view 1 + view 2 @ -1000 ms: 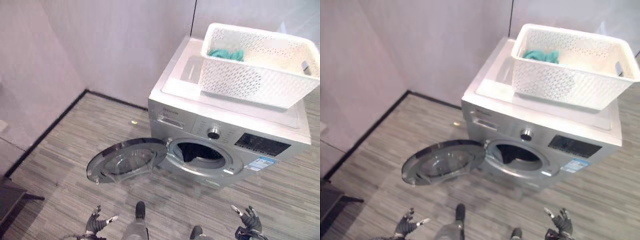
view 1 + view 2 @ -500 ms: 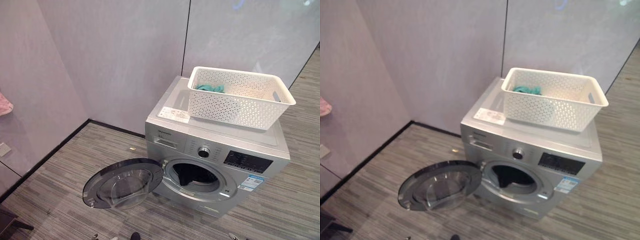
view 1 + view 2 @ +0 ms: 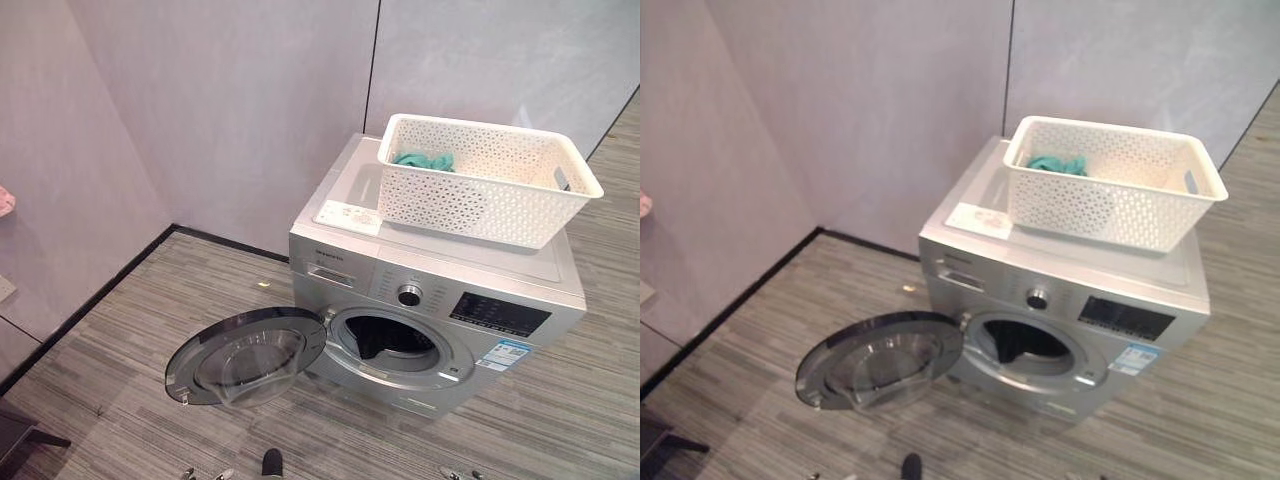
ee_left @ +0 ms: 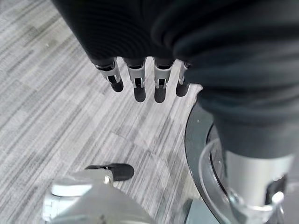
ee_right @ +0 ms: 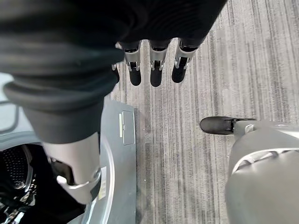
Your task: Grab the laundry basket,head to the washer,open it,put in the laundry and shut it.
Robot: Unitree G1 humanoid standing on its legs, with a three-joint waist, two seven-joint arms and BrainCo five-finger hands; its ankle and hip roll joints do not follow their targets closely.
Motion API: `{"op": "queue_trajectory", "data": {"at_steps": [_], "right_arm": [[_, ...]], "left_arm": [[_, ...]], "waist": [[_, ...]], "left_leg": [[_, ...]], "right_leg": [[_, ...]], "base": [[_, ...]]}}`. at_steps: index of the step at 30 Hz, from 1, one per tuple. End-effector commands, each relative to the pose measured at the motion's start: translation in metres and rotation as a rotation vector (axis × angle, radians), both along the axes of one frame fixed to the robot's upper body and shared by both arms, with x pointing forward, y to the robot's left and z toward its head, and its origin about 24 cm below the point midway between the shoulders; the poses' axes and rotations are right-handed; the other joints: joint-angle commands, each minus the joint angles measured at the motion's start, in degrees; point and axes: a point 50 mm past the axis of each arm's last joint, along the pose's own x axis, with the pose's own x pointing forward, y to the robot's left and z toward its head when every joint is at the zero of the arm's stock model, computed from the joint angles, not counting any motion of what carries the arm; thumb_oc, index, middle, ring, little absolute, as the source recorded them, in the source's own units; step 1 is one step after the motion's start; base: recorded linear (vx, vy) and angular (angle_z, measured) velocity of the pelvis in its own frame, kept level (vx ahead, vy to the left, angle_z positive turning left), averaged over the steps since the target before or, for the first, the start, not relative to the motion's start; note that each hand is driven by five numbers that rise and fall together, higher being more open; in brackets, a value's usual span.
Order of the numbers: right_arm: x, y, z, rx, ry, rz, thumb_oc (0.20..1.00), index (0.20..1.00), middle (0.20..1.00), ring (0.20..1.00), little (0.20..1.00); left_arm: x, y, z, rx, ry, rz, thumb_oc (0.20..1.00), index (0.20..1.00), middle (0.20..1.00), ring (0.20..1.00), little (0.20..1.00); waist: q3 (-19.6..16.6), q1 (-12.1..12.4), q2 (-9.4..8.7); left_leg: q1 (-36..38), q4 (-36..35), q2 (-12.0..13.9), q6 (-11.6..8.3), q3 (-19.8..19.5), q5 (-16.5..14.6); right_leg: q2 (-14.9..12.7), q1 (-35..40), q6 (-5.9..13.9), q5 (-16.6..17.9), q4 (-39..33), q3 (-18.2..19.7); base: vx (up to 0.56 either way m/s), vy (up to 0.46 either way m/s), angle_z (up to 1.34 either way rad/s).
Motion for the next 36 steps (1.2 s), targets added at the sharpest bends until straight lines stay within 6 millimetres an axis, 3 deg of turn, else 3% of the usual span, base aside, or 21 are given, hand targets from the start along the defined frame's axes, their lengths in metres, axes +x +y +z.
{"op": "queue_trajectory", "data": {"at_steps": [1, 5, 12, 14, 16, 17, 18, 19, 20, 21, 25, 27, 29, 30, 31, 32, 34, 36], "right_arm": [[0.04, -0.001, 0.009, -0.009, -0.118, -0.009, 1.0, 1.0, 1.0, 1.0, 1.0], [0.042, -0.004, 0.01, -0.012, -0.131, -0.026, 1.0, 1.0, 1.0, 1.0, 1.0], [0.037, -0.006, 0.009, 0.019, -0.144, -0.124, 1.0, 1.0, 1.0, 1.0, 1.0], [0.04, -0.009, 0.01, 0.051, -0.177, -0.209, 1.0, 1.0, 1.0, 1.0, 1.0], [0.046, -0.016, 0.015, 0.09, -0.254, -0.308, 1.0, 1.0, 1.0, 1.0, 1.0], [0.046, -0.016, 0.015, 0.091, -0.254, -0.308, 1.0, 1.0, 1.0, 1.0, 1.0], [0.053, -0.026, 0.021, 0.084, -0.314, -0.369, 1.0, 1.0, 1.0, 1.0, 1.0], [0.054, -0.026, 0.022, 0.084, -0.315, -0.369, 1.0, 1.0, 1.0, 1.0, 1.0], [0.057, -0.031, 0.025, 0.078, -0.334, -0.399, 1.0, 1.0, 1.0, 1.0, 1.0], [0.056, -0.032, 0.024, 0.081, -0.325, -0.417, 1.0, 1.0, 1.0, 1.0, 1.0], [0.062, -0.047, 0.031, 0.044, -0.346, -0.477, 1.0, 1.0, 1.0, 1.0, 1.0], [0.062, -0.061, 0.037, -0.012, -0.344, -0.526, 1.0, 1.0, 1.0, 1.0, 1.0], [0.074, -0.071, 0.046, -0.042, -0.389, -0.57, 1.0, 1.0, 1.0, 1.0, 1.0], [0.081, -0.078, 0.055, -0.057, -0.442, -0.603, 1.0, 1.0, 1.0, 1.0, 1.0], [0.082, -0.078, 0.055, -0.058, -0.443, -0.604, 1.0, 1.0, 1.0, 1.0, 1.0], [0.091, -0.091, 0.072, -0.111, -0.539, -0.675, 1.0, 1.0, 1.0, 1.0, 1.0], [0.103, -0.104, 0.101, -0.231, -0.667, -0.661, 1.0, 1.0, 1.0, 1.0, 1.0], [0.095, -0.123, 0.125, -0.393, -0.736, -0.709, 1.0, 1.0, 1.0, 1.0, 1.0]], "left_arm": [[0.023, 0.003, 0.003, -0.006, -0.065, 0.016, 1.0, 1.0, 1.0, 1.0, 1.0], [0.009, 0.005, 0.0, -0.005, -0.013, 0.033, 1.0, 1.0, 1.0, 1.0, 1.0], [0.001, 0.008, -0.001, -0.006, 0.006, 0.087, 1.0, 1.0, 1.0, 1.0, 1.0], [0.006, 0.01, 0.001, -0.004, -0.017, 0.106, 1.0, 1.0, 1.0, 1.0, 1.0], [0.021, 0.012, 0.005, -0.004, -0.07, 0.089, 1.0, 1.0, 1.0, 1.0, 1.0], [0.022, 0.012, 0.005, -0.004, -0.071, 0.088, 1.0, 1.0, 1.0, 1.0, 1.0], [0.038, 0.013, 0.009, -0.001, -0.124, 0.068, 1.0, 1.0, 1.0, 1.0, 1.0], [0.038, 0.013, 0.009, -0.001, -0.124, 0.068, 1.0, 1.0, 1.0, 1.0, 1.0], [0.044, 0.014, 0.012, 0.002, -0.144, 0.058, 1.0, 1.0, 1.0, 1.0, 1.0], [0.042, 0.016, 0.012, 0.006, -0.133, 0.061, 1.0, 1.0, 1.0, 1.0, 1.0], [0.038, 0.023, 0.011, 0.03, -0.097, 0.058, 1.0, 1.0, 1.0, 1.0, 1.0], [0.037, 0.032, 0.014, 0.053, -0.085, 0.047, 1.0, 1.0, 1.0, 1.0, 1.0], [0.044, 0.035, 0.018, 0.064, -0.109, 0.035, 1.0, 1.0, 1.0, 1.0, 1.0], [0.046, 0.037, 0.019, 0.071, -0.106, 0.021, 1.0, 1.0, 1.0, 1.0, 1.0], [0.046, 0.037, 0.019, 0.07, -0.107, 0.02, 1.0, 1.0, 1.0, 1.0, 1.0], [0.041, 0.036, 0.017, 0.074, -0.084, 0.009, 1.0, 1.0, 1.0, 1.0, 1.0], [0.043, 0.034, 0.018, 0.074, -0.102, -0.005, 1.0, 1.0, 1.0, 1.0, 1.0], [0.05, 0.031, 0.021, 0.075, -0.143, -0.027, 1.0, 1.0, 1.0, 1.0, 1.0]], "waist": [[3.54, 0.24, -1.08], [3.76, 0.32, -0.68], [3.82, 0.24, -0.53], [4.4, 0.1, -0.62], [6.36, -0.44, -1.1], [6.21, -0.61, -1.05], [7.12, -1.6, -1.47], [7.09, -1.56, -1.43], [6.86, -2.1, -1.12], [6.35, -2.27, -0.95], [5.81, -2.17, -0.62], [5.52, -1.91, -0.05], [7.01, -2.46, 0.45], [8.04, -3.22, 0.87], [8.12, -3.07, 0.74], [9.01, -3.9, 1.48], [9.45, -4.18, 1.83], [9.79, -4.85, 2.47]], "left_leg": [[4.0, 1.46, -1.24, 1.89, -0.96, -9.15], [4.48, 0.84, -0.71, 1.37, -1.13, -8.57], [4.73, 0.86, -0.08, 1.04, -1.43, -8.51], [3.62, 2.53, 0.18, 0.9, -1.82, -8.85], [-1.65, 10.48, -0.08, 0.41, -1.89, -10.03], [-2.15, 11.01, -0.07, 0.41, -2.13, -10.25], [-6.37, 17.51, 0.34, -0.18, 2.03, -11.75], [-6.64, 18.0, 0.44, -0.2, 2.04, -12.03], [-7.83, 21.51, 1.79, 0.57, 7.28, -13.75], [-6.94, 21.18, 2.09, 1.09, 8.66, -14.41], [-5.42, 20.42, -0.29, 3.57, 7.19, -16.77], [-1.06, 17.01, -3.8, 6.95, 6.95, -18.67], [1.49, 15.56, -6.23, 9.64, 6.52, -19.63], [2.53, 15.08, -6.94, 10.67, 6.2, -19.98], [2.55, 15.07, -7.15, 10.79, 6.39, -20.05], [4.76, 14.41, -8.1, 11.97, 5.64, -21.09], [5.75, 13.61, -8.65, 12.13, 5.84, -20.52], [6.0, 13.95, -8.28, 10.82, 4.15, -21.36]], "right_leg": [[-1.36, -0.85, -0.67, -3.0, 0.47, 3.28], [-0.8, -0.79, -0.82, -3.45, 0.47, 3.31], [-0.12, -0.57, -1.08, -4.08, 0.47, 3.55], [0.02, -0.69, -1.43, -4.27, 0.47, 3.64], [-0.52, -0.81, -2.18, -4.5, 0.47, 2.73], [-0.48, -0.94, -2.18, -4.49, 0.47, 2.55], [-0.96, -0.45, -2.58, -5.16, 0.47, 1.25], [-0.92, -0.52, -2.59, -5.19, 0.47, 1.29], [-0.78, -0.13, -2.91, -5.49, 0.47, 0.54], [-0.61, 0.29, -2.85, -5.63, 0.66, 0.34], [-2.52, 1.0, -2.6, -7.04, 6.1, 0.16], [-6.21, -2.67, -1.65, -7.52, 18.71, 0.62], [-9.07, -7.82, -0.33, -2.63, 31.57, 3.53], [-9.28, -10.57, 0.0, -1.47, 37.68, 5.49], [-9.54, -10.95, 0.14, -1.63, 38.24, 5.86], [-10.07, -14.94, 0.44, -0.75, 44.38, 7.96], [-11.48, -16.31, -0.05, 0.52, 39.47, 7.0], [-13.1, -15.75, 0.61, 0.82, 30.99, 6.45]], "base": [[0.01, -0.032, -0.04], [0.02, -0.039, -0.01], [0.02, -0.023, 0.0], [-0.02, -0.018, 0.02], [-0.1, -0.027, 0.07], [-0.12, -0.033, 0.18], [-0.04, -0.013, 0.32], [-0.03, 0.023, 1.11], [0.07, 0.064, 1.01], [0.14, 0.112, 0.82], [0.18, 0.174, 0.1], [0.24, 0.34, 0.1], [0.13, 0.322, 0.07], [0.06, 0.208, 0.02], [0.13, 0.228, 0.3], [0.17, 0.151, 0.36], [0.15, 0.042, 0.2], [0.12, -0.095, 0.11]]}}
